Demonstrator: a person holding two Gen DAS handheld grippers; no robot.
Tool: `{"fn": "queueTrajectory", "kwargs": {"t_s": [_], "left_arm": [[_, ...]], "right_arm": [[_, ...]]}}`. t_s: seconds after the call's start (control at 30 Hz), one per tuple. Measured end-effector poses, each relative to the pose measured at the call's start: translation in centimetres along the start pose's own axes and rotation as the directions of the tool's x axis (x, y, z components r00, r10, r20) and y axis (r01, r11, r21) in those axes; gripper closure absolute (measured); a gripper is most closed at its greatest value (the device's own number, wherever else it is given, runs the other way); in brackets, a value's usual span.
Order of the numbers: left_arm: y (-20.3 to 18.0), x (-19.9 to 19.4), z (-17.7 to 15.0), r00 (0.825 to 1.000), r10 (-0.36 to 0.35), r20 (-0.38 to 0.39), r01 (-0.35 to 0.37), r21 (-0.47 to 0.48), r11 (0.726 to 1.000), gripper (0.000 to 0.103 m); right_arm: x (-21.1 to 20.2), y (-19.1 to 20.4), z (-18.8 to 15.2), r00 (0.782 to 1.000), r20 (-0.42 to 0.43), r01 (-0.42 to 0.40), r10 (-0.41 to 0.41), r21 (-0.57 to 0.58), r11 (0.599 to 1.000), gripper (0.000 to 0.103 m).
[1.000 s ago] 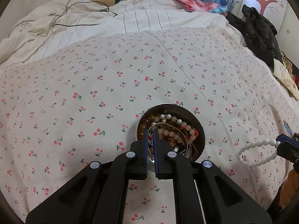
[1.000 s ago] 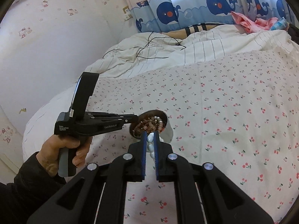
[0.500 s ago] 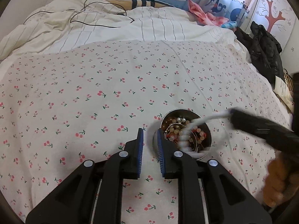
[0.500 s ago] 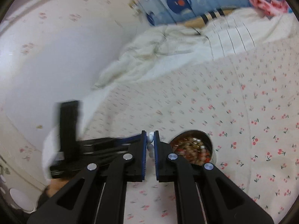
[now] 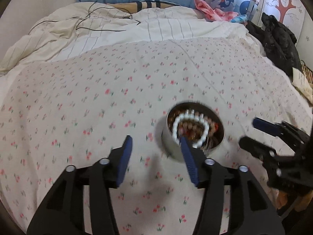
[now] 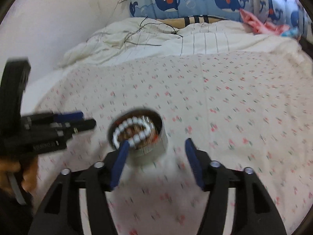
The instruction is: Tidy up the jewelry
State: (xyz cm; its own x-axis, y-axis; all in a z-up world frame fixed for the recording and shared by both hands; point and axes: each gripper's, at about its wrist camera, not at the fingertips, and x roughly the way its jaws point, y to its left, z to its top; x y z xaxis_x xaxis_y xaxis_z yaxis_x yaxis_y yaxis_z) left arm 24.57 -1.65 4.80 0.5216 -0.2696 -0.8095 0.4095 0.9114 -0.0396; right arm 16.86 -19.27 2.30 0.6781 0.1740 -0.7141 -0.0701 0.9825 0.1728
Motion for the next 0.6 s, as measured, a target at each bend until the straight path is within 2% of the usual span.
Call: {"fn": "queueTrajectory", "kwargs": {"t_s": [0.13, 0.23, 0.33, 0.37, 0.6], "left_arm": [[-0.1, 0.5, -2.8, 0.997, 0.072, -0.022, -0.072, -0.002, 0.997, 0.045], [-0.8, 0.7, -3.1, 0.994, 0.104, -0.008, -0.104, 0.027, 0.994, 0.043], [-1.4, 0.2, -3.3, 0.989, 0.142, 0.033, -0.143, 0.032, 0.989, 0.033], [-1.6, 0.0, -3.3, 0.988, 0.148, 0.047, -0.150, 0.026, 0.988, 0.030], [-2.6, -0.1, -3.5, 0.980, 0.175, 0.089, -0.176, 0.000, 0.984, 0.026]], "right_arm": [[0.5, 0.5, -1.7, 0.999, -0.047, 0.015, -0.015, -0.015, 1.000, 0.039], [0.6, 1.1, -1.6, 0.999, -0.030, 0.027, -0.028, -0.038, 0.999, 0.036], [0.3, 1.6, -1.8, 0.998, -0.011, 0.065, -0.066, -0.071, 0.995, 0.030], [0.3, 1.7, -1.9, 0.997, -0.012, 0.071, -0.072, -0.075, 0.995, 0.030], [0.7, 1.6, -2.2, 0.995, -0.026, 0.092, -0.094, -0.062, 0.994, 0.025]]}}
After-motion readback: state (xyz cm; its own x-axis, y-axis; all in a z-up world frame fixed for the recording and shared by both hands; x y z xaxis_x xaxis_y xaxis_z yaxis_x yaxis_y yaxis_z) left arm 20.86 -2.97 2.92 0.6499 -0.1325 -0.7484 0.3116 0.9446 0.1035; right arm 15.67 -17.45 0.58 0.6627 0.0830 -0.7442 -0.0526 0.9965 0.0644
